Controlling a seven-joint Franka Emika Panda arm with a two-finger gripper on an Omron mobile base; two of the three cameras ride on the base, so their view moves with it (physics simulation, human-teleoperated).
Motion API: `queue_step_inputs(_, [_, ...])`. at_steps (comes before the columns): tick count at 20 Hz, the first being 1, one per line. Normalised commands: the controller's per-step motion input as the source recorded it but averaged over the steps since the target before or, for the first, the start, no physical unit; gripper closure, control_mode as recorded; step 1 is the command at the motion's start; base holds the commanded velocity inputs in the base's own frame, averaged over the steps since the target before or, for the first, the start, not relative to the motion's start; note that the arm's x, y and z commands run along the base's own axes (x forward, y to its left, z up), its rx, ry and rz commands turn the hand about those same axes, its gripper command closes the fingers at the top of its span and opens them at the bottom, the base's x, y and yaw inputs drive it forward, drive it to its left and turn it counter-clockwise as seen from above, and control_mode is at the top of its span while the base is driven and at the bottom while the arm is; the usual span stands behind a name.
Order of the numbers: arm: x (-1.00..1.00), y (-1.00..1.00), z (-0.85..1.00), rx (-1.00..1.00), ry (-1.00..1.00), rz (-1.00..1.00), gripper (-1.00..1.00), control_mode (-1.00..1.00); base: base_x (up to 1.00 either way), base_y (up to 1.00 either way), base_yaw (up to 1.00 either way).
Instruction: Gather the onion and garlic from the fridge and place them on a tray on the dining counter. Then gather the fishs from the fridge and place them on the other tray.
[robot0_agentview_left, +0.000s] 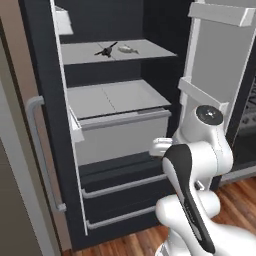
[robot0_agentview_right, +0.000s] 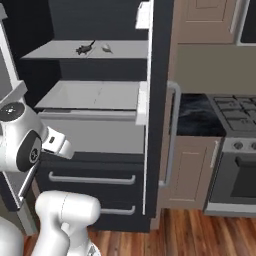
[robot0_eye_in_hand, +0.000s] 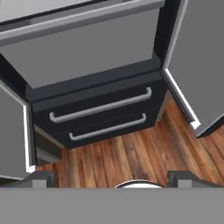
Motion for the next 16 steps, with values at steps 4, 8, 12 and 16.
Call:
queue_step_inputs(4, [0.00,0.00,0.00,0.00,0.00,0.00,-1.00,1.00,0.63,-0.18,0.23])
queue_step_inputs(8, [0.00,0.00,0.00,0.00,0.00,0.00,-1.00,1.00,0.64,-0.23,0.19])
queue_step_inputs(12, [0.00,0.00,0.00,0.00,0.00,0.00,-1.00,1.00,0.60,-0.28,0.16])
queue_step_inputs(16, [0.00,0.00,0.00,0.00,0.00,0.00,-1.00,1.00,0.59,-0.33,0.14])
